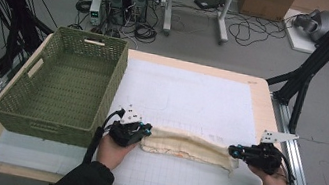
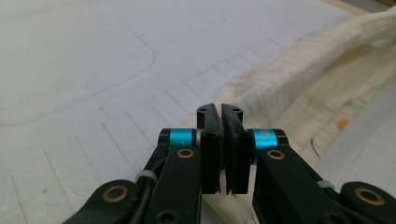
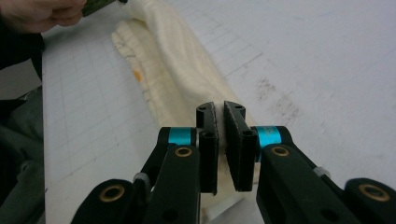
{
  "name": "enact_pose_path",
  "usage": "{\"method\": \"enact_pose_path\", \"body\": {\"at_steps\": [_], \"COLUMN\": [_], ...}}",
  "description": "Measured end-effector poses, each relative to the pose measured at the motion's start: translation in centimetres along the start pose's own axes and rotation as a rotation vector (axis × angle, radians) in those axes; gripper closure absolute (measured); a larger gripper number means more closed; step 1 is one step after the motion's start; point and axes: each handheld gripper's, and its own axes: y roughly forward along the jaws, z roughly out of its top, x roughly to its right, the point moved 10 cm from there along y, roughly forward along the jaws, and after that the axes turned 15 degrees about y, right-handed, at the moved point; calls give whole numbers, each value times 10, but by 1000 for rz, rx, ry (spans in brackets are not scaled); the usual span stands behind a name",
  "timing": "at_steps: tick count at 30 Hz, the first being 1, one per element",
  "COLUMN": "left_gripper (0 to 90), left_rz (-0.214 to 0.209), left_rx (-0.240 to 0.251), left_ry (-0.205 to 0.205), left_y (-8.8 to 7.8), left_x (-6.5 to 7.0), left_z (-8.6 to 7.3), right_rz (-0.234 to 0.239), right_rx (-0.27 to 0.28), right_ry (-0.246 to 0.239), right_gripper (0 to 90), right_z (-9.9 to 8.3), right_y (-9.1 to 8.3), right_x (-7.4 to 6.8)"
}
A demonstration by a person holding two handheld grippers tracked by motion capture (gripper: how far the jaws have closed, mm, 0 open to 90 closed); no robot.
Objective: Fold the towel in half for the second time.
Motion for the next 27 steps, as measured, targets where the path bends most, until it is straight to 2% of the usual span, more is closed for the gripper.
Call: {"method": "enact_pose_path", "body": {"at_steps": [2,5,6,7,9,13,16,18,19,21,22,24,27], "left_gripper": [855,852,826,826,759,602,566,569,578,649,714,781,832], "left_rz": [-11,-35,-52,-64,-81,-98,-96,-87,-88,-95,-100,-121,-103], "left_rx": [-11,-29,-44,-57,-66,-35,-8,4,-7,-20,-38,-76,-119], "left_ry": [7,9,11,16,18,-1,-1,-1,7,2,1,3,18], "left_y": [-3,-6,-6,-7,-9,-18,-23,-22,-21,-14,-10,-3,3], "left_x": [4,9,12,14,18,19,17,15,13,13,14,17,21], "left_z": [-4,-9,-12,-14,-15,-6,4,9,9,9,7,0,-10], "right_rz": [-10,-12,-15,-15,-17,-13,-13,-9,-5,-10,0,5,-22], "right_rx": [-30,-50,-69,-69,-71,-14,30,37,38,23,10,-31,-89], "right_ry": [3,8,13,13,5,3,-17,-14,-15,-20,-17,-33,-32], "right_gripper": [839,832,804,804,749,647,632,641,651,688,705,744,771], "right_z": [-13,-20,-27,-27,-29,-18,-5,-2,-1,-1,-2,-7,-20], "right_y": [3,5,8,8,9,-3,-12,-12,-11,-3,1,11,20], "right_x": [1,2,3,3,1,-6,-12,-13,-14,-13,-15,-16,-10]}}
